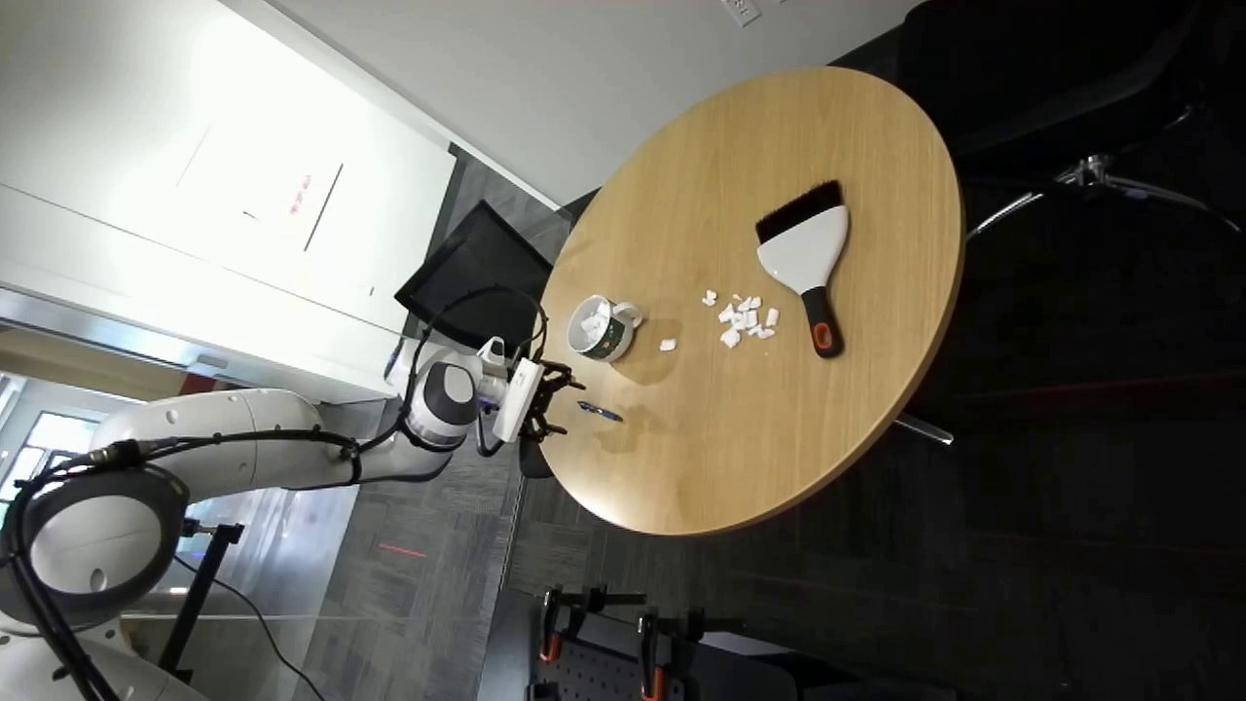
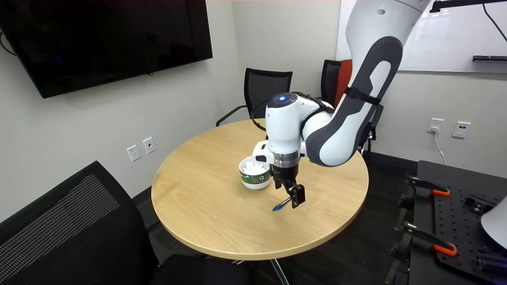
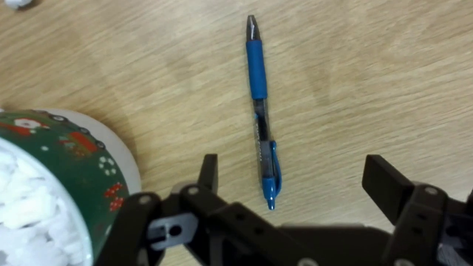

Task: Use the pen to stir the contents of the mug, pour the contents of the mug on the table, then sweep them

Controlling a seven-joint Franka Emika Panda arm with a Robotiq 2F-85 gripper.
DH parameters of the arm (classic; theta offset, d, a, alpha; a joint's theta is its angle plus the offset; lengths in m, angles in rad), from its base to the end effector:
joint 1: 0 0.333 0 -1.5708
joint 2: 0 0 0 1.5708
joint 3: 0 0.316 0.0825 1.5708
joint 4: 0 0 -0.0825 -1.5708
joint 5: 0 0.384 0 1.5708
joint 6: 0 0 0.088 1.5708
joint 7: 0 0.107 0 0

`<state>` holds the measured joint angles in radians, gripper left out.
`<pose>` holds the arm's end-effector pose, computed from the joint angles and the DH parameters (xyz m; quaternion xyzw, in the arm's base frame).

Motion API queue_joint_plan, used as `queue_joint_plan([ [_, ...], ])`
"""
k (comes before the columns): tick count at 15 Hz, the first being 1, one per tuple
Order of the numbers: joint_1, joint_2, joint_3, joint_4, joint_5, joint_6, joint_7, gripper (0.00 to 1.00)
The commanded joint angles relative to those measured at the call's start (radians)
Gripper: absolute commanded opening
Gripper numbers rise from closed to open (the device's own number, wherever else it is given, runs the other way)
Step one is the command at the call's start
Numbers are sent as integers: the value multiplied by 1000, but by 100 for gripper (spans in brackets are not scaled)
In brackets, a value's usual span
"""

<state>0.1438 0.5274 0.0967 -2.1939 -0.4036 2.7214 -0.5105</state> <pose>0.5286 0.1467 0.1415 0.8494 0.5245 -0.0028 0.0583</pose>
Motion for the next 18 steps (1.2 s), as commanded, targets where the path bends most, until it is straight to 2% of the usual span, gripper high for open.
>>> queue_joint_plan([
  [1, 21, 41, -15, 36, -45, 20, 49, 100],
  [3, 27, 53, -25, 47, -66, 23, 45, 100],
  [8, -19, 81, 8, 68, -59, 36, -20, 100],
  [18, -43, 108, 41, 75, -49, 52, -64, 100],
])
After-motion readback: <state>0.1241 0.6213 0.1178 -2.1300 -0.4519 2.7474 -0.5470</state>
